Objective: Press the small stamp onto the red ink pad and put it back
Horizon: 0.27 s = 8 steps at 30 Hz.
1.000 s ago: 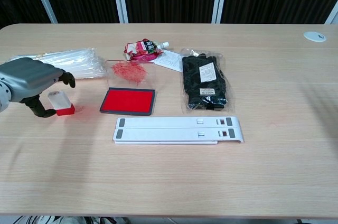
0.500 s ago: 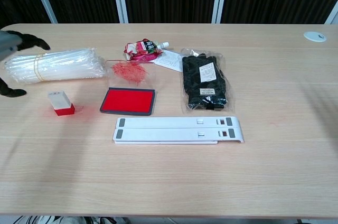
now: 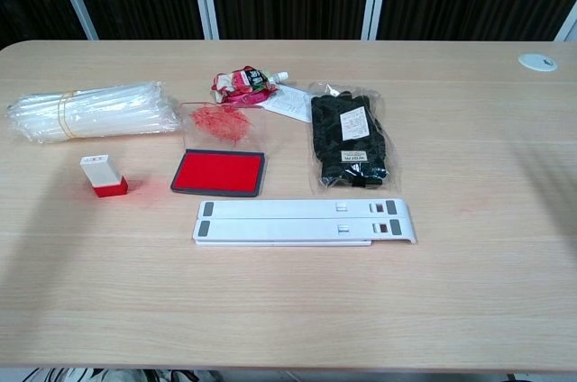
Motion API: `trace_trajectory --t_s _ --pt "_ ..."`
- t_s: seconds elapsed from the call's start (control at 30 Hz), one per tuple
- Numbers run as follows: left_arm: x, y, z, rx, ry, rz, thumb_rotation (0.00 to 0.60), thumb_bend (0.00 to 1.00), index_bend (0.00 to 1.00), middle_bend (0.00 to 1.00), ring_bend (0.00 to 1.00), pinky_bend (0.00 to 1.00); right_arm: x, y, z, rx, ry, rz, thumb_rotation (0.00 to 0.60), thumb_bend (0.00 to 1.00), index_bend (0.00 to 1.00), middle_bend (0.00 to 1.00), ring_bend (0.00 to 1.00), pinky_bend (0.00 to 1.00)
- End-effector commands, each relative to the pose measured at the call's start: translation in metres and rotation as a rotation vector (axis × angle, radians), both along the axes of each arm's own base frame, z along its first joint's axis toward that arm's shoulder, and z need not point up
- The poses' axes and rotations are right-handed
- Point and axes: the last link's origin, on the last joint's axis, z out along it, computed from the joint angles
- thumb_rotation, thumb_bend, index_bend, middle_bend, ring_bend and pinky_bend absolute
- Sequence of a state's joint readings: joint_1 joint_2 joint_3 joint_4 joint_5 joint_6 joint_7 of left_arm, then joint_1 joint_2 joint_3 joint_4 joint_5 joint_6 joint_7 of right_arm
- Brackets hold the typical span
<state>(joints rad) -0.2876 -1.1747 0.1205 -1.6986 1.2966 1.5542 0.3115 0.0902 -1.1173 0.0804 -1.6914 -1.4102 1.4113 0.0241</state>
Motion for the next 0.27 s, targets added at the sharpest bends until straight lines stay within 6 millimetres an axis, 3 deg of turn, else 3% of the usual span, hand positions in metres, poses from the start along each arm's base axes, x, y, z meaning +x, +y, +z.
trace_trajectory --t_s 0.03,0.27 --pt "-0.0136 -0.0103 0.01 0.028 -0.003 -0.002 0.6 0.12 0.0 0.0 0.0 0.0 0.0002 -0.0005 -0.0005 0.0 0.001 0.0 0.6 0.11 0.0 0.0 0.0 0.18" --pt "-0.0146 -0.0081 0.0109 0.042 -0.017 -0.014 0.6 0.12 0.0 0.0 0.0 0.0 -0.0001 -0.0005 -0.0005 0.0 -0.002 -0.002 0.6 0.11 0.0 0.0 0.0 0.18"
